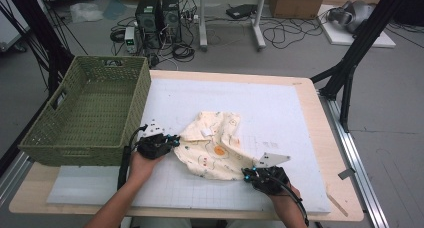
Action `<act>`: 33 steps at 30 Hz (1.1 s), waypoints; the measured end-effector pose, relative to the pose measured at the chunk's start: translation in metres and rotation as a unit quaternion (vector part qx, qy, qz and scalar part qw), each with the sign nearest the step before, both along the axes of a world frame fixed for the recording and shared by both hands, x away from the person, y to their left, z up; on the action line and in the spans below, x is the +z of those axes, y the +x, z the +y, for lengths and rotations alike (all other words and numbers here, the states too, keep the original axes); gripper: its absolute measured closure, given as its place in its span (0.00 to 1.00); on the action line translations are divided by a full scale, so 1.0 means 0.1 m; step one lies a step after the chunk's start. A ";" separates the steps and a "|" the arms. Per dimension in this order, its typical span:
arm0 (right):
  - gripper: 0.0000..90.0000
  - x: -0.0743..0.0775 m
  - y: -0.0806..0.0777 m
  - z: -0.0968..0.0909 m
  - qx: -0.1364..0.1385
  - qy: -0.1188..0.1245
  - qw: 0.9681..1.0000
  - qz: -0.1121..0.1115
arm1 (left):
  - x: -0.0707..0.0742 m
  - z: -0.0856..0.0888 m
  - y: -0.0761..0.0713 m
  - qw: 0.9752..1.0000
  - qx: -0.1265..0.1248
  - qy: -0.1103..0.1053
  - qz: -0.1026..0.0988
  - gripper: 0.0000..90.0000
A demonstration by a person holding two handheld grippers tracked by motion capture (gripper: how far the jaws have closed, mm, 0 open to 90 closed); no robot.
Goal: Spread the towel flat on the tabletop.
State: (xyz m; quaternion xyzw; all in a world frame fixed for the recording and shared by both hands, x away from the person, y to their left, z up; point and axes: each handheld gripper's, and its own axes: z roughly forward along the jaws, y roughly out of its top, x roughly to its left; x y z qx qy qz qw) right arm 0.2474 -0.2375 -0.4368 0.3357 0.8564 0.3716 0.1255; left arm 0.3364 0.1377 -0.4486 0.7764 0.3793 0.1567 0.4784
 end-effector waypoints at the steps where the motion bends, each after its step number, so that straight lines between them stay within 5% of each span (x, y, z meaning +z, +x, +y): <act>1: 0.80 0.04 -0.02 -0.02 0.002 0.010 1.000 -0.008 | 0.00 0.00 0.00 1.000 0.002 -0.003 0.001 0.93; 5: 0.69 0.30 0.03 -0.18 -0.035 0.067 0.995 -0.064 | 0.00 0.02 0.01 1.000 0.004 -0.009 0.003 0.93; 9: 0.67 0.37 0.19 -0.24 -0.067 0.067 0.992 -0.079 | 0.00 0.03 0.01 1.000 0.007 -0.012 0.003 0.92; 12: 0.65 0.28 0.41 -0.22 -0.085 0.058 0.993 -0.065 | 0.00 0.04 0.01 1.000 0.007 -0.011 0.003 0.92; 14: 0.60 0.12 0.59 -0.09 -0.076 0.040 0.996 -0.035 | 0.00 0.05 0.01 1.000 0.007 -0.012 0.003 0.92; 21: 0.55 -0.05 0.75 0.23 -0.036 0.048 0.998 -0.007 | 0.00 0.05 0.02 1.000 0.009 -0.014 0.004 0.92; 24: 0.60 -0.11 0.76 0.34 -0.027 0.027 0.999 0.000 | 0.00 0.05 0.02 1.000 0.008 -0.013 0.004 0.92; 26: 0.78 -0.11 0.76 0.33 -0.019 0.032 0.999 0.004 | 0.00 0.05 0.01 1.000 0.008 -0.011 0.003 0.92; 29: 0.94 -0.08 0.69 0.24 -0.028 0.005 1.000 -0.005 | 0.00 0.04 0.01 1.000 0.007 -0.012 0.002 0.92; 33: 0.95 -0.05 0.60 0.06 -0.049 -0.019 0.999 -0.014 | 0.00 0.03 0.01 1.000 0.002 -0.006 0.001 0.93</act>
